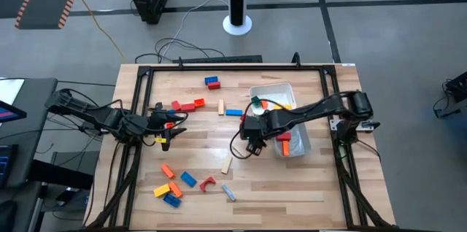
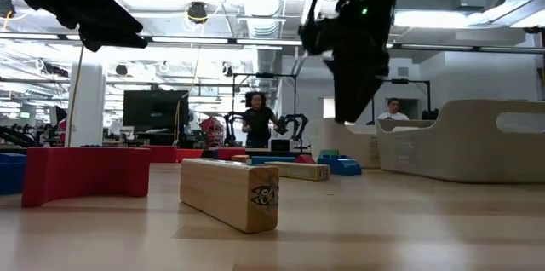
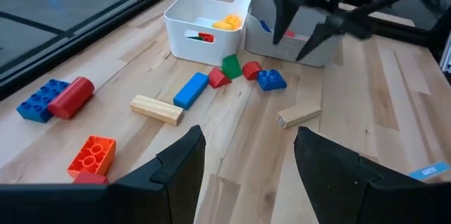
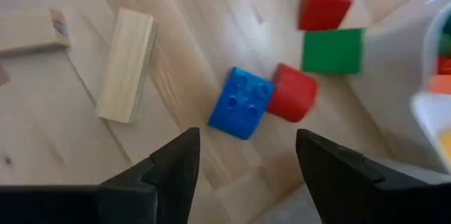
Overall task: Sort blocks by size
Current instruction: Put the small blue game piece into the white bin
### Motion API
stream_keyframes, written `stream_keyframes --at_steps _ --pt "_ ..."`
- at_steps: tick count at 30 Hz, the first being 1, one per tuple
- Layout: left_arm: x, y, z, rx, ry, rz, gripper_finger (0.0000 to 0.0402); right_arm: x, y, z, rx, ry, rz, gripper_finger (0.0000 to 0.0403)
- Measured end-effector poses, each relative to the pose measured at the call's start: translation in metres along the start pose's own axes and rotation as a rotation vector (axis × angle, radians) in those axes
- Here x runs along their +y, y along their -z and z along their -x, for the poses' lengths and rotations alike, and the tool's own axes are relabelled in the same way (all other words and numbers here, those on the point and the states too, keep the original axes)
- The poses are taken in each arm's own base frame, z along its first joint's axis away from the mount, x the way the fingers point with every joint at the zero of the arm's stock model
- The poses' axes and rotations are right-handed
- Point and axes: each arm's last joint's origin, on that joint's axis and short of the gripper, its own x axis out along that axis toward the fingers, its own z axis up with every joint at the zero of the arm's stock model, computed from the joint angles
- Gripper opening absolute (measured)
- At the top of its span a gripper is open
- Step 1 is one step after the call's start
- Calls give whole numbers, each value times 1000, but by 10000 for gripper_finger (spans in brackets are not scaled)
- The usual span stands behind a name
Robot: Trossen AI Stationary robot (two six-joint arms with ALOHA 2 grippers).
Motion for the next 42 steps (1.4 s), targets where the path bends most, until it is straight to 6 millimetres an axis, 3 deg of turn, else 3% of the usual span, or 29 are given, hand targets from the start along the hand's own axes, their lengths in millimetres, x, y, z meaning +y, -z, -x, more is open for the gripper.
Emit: stream_keyframes --at_steps 5,9,24,37,42 --pt "0 0 0 -3 1 -29 208 2 -1 -33 65 41 6 262" --pt "0 -1 0 -5 1 -43 208 0 -2 -45 87 57 6 262" --pt "0 0 0 -2 1 -28 208 4 -16 -48 -10 -54 -4 262" --pt "0 0 0 0 3 -33 208 12 -14 -46 -33 -65 242 259" --pt "0 0 0 0 3 -34 208 12 -15 -46 -51 -68 314 237"
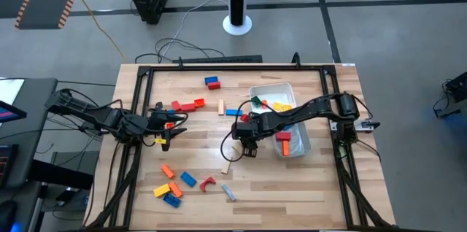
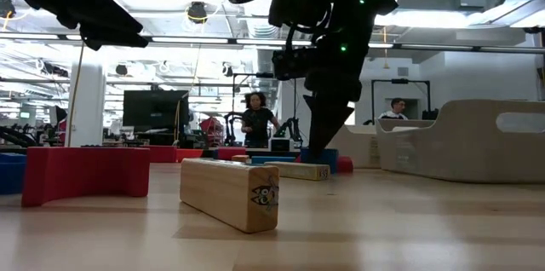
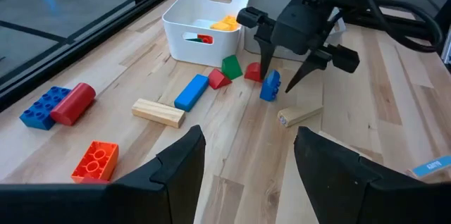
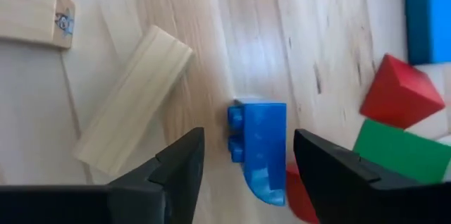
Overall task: Sort blocks by size
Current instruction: Put the small blue game piece into the white bin
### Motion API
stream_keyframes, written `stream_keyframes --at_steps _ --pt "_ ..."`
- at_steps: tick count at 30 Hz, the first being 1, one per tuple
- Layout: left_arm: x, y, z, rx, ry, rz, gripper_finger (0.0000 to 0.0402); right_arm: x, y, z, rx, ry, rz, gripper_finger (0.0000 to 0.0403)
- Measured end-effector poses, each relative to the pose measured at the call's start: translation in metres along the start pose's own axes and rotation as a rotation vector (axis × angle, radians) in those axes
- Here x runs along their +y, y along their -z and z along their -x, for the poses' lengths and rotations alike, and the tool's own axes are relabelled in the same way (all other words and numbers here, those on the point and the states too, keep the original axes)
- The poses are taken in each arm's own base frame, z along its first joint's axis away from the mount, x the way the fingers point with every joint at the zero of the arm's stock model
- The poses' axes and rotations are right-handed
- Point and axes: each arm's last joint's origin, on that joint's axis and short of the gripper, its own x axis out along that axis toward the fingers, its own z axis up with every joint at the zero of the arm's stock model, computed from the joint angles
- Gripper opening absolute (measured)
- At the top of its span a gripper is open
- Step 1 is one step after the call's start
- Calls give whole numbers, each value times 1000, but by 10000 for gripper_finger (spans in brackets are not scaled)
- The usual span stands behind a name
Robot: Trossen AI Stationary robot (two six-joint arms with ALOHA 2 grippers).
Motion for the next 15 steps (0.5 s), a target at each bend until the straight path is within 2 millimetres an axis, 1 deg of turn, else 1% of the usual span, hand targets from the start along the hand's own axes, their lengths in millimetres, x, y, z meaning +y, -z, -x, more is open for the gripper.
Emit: stream_keyframes --at_steps 9,13,15 --pt "0 0 0 0 0 0 208 0 0 0 1 2 34 148" --pt "0 0 0 0 0 -1 208 0 0 1 2 6 41 118" --pt "0 0 0 0 0 -1 208 0 0 1 1 13 41 108"
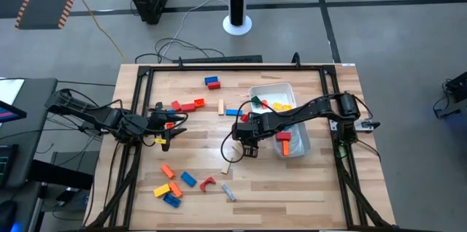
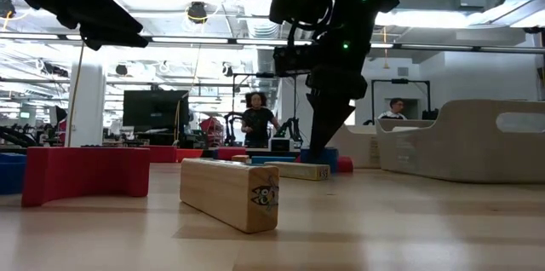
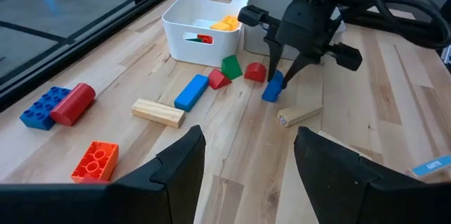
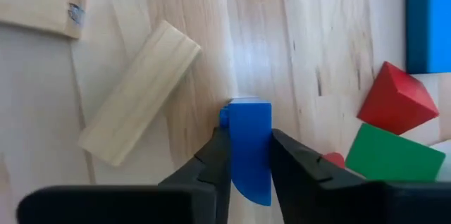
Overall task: Sort blocks by size
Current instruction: Put the small blue game piece into the white bin
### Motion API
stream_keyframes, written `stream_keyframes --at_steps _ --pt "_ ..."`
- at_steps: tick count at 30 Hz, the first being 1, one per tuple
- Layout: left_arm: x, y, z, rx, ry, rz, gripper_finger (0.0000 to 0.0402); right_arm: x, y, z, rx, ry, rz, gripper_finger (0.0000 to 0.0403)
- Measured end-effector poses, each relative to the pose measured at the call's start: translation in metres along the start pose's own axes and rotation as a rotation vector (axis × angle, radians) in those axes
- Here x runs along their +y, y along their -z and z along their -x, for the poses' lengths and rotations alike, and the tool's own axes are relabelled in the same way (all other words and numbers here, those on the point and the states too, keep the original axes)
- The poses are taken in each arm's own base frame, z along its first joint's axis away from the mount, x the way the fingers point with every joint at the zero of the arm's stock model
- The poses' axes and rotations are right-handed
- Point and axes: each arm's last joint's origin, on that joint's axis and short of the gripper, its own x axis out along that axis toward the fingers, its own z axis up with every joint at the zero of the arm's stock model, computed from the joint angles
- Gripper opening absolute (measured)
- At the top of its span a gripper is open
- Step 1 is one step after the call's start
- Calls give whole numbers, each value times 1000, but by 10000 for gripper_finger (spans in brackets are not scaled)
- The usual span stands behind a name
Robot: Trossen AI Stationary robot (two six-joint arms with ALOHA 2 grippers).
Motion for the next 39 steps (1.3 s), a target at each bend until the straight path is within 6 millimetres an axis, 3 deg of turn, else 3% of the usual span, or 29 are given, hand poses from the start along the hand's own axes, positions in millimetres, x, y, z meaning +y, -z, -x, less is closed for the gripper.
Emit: stream_keyframes --at_steps 7,19,23,27,35,39 --pt "0 0 0 0 0 0 208 -3 0 1 5 3 -6 105" --pt "0 0 0 1 0 -2 208 -7 -17 26 27 54 13 72" --pt "0 0 0 3 -1 0 208 -6 -19 27 20 44 -18 79" --pt "0 0 0 5 -2 2 208 -1 -16 26 35 11 47 125" --pt "0 0 0 4 -1 4 208 7 -15 27 31 -7 113 283" --pt "0 0 0 4 -1 5 208 5 -15 26 32 -8 87 341"
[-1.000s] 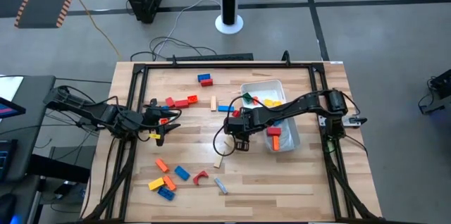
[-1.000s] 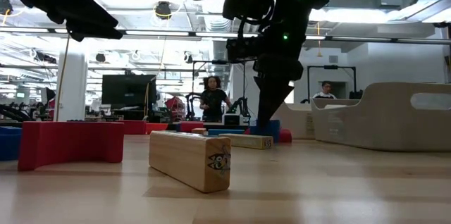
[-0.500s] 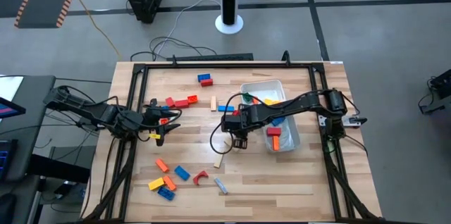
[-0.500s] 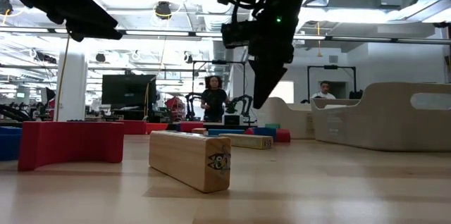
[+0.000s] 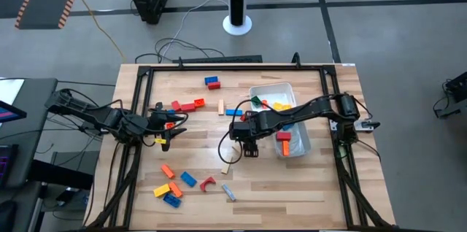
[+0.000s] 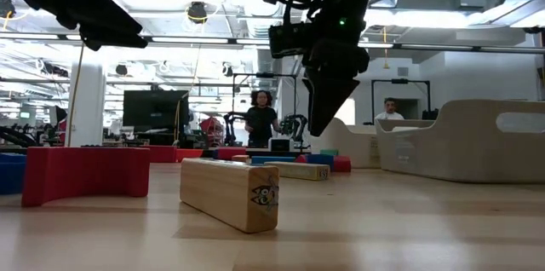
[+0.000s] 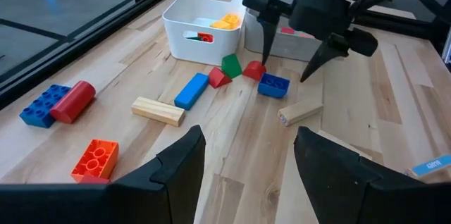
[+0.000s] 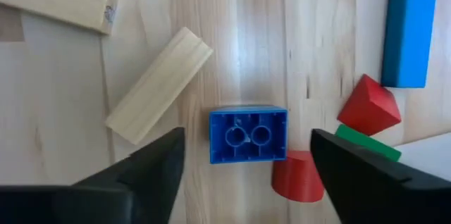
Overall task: Sort blocks by size
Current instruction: Put the small blue game piece into the white bin
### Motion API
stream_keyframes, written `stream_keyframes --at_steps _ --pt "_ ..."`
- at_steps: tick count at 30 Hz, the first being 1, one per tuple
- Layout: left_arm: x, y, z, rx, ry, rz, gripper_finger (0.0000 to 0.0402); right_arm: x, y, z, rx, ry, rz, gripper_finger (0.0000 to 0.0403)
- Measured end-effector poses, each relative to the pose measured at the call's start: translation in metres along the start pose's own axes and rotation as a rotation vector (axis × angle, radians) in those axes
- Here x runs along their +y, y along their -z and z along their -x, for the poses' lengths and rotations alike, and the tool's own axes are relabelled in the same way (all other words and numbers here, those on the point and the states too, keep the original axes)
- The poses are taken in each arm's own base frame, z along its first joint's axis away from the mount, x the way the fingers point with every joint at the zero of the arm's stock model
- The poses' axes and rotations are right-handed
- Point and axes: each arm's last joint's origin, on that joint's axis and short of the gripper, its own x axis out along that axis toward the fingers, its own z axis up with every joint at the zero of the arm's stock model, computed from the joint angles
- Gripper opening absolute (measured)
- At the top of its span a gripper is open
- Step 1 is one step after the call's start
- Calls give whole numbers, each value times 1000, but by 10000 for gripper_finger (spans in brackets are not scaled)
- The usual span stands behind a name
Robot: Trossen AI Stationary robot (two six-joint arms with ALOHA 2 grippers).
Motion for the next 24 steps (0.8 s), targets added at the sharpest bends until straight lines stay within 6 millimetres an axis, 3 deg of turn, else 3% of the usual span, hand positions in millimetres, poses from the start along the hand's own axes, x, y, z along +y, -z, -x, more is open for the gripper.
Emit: stream_keyframes --at_steps 6,24 --pt "0 0 0 0 0 0 208 0 5 -9 7 -8 3 370" --pt "0 0 0 -2 0 -5 208 -13 22 -40 -29 7 57 338"
